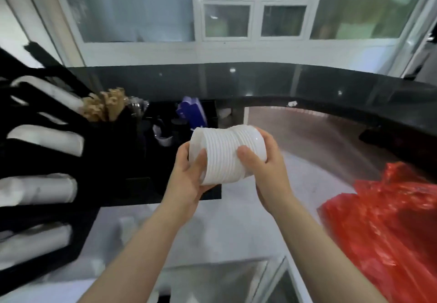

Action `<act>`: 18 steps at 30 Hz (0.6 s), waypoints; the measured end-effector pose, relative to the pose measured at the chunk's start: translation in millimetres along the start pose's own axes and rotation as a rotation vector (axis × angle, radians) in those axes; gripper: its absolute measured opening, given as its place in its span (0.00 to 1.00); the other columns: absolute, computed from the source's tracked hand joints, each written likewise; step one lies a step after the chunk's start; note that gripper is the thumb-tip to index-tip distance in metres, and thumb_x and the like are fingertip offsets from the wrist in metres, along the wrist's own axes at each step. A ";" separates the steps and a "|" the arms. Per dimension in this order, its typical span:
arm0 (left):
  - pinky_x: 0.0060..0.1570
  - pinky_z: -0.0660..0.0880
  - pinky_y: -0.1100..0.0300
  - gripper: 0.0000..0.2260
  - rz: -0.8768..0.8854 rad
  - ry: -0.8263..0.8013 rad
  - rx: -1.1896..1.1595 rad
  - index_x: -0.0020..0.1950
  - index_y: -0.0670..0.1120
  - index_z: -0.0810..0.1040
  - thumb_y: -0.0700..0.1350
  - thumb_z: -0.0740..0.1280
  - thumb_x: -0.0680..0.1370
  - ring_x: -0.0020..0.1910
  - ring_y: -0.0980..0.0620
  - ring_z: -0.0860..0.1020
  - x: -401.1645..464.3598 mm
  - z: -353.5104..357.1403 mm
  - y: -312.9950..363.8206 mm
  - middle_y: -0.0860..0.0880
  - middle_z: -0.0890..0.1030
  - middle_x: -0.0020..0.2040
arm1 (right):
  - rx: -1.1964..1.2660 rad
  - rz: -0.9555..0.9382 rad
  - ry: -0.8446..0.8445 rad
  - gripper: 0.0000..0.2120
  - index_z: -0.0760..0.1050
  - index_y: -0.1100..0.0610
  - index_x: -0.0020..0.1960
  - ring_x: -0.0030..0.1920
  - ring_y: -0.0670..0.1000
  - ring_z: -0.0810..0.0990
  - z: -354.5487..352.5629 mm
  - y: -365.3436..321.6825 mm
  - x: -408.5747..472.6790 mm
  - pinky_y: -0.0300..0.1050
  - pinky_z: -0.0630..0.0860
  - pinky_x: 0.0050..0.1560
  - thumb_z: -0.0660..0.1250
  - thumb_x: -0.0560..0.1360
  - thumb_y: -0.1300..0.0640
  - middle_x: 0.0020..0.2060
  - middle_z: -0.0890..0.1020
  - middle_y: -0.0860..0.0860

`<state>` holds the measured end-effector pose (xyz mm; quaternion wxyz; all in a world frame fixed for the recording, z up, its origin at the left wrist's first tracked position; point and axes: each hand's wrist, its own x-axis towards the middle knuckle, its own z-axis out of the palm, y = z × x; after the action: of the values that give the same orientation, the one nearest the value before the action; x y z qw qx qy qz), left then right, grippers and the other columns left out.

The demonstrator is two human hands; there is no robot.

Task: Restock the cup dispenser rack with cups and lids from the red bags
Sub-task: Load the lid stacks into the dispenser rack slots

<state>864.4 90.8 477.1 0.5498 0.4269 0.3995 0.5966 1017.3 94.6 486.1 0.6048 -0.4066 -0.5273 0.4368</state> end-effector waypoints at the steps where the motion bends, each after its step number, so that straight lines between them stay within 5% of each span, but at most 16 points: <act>1: 0.42 0.80 0.55 0.15 0.025 0.018 -0.017 0.64 0.56 0.70 0.47 0.65 0.79 0.58 0.48 0.79 -11.4 -21.8 9.9 0.50 0.77 0.62 | 0.053 0.012 -0.059 0.27 0.71 0.40 0.59 0.53 0.43 0.79 24.9 0.0 -6.3 0.41 0.80 0.43 0.72 0.61 0.43 0.52 0.79 0.39; 4: 0.45 0.80 0.51 0.18 0.119 0.045 -0.020 0.68 0.59 0.68 0.44 0.64 0.80 0.60 0.47 0.78 -43.7 -75.5 37.3 0.50 0.75 0.64 | 0.128 0.032 -0.197 0.30 0.67 0.40 0.62 0.57 0.50 0.78 91.1 -0.4 -30.5 0.50 0.81 0.48 0.74 0.62 0.45 0.56 0.77 0.43; 11: 0.48 0.80 0.50 0.22 0.225 0.192 -0.033 0.72 0.62 0.63 0.45 0.63 0.81 0.61 0.48 0.78 -122.7 -195.6 95.0 0.50 0.75 0.67 | 0.090 -0.116 -0.391 0.46 0.58 0.36 0.72 0.62 0.45 0.75 222.8 -21.3 -106.9 0.54 0.80 0.54 0.77 0.62 0.52 0.62 0.73 0.40; 15: 0.59 0.75 0.44 0.23 0.299 0.293 0.335 0.75 0.54 0.62 0.51 0.63 0.81 0.62 0.47 0.75 -148.0 -238.6 130.2 0.43 0.71 0.67 | 0.061 -0.183 -0.405 0.46 0.58 0.42 0.74 0.60 0.42 0.76 267.9 -42.9 -130.2 0.48 0.81 0.50 0.77 0.61 0.52 0.59 0.74 0.37; 18: 0.49 0.77 0.62 0.20 0.507 0.509 0.535 0.71 0.51 0.67 0.44 0.65 0.79 0.49 0.62 0.75 -162.0 -262.1 151.1 0.48 0.71 0.58 | 0.018 -0.220 -0.433 0.46 0.59 0.39 0.72 0.61 0.43 0.74 296.7 -58.1 -136.6 0.50 0.81 0.52 0.77 0.60 0.50 0.62 0.72 0.39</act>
<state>573.2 -84.2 525.8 0.1406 0.4781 0.5452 0.6741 719.9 -43.5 536.5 0.5251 -0.2381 -0.6821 0.4498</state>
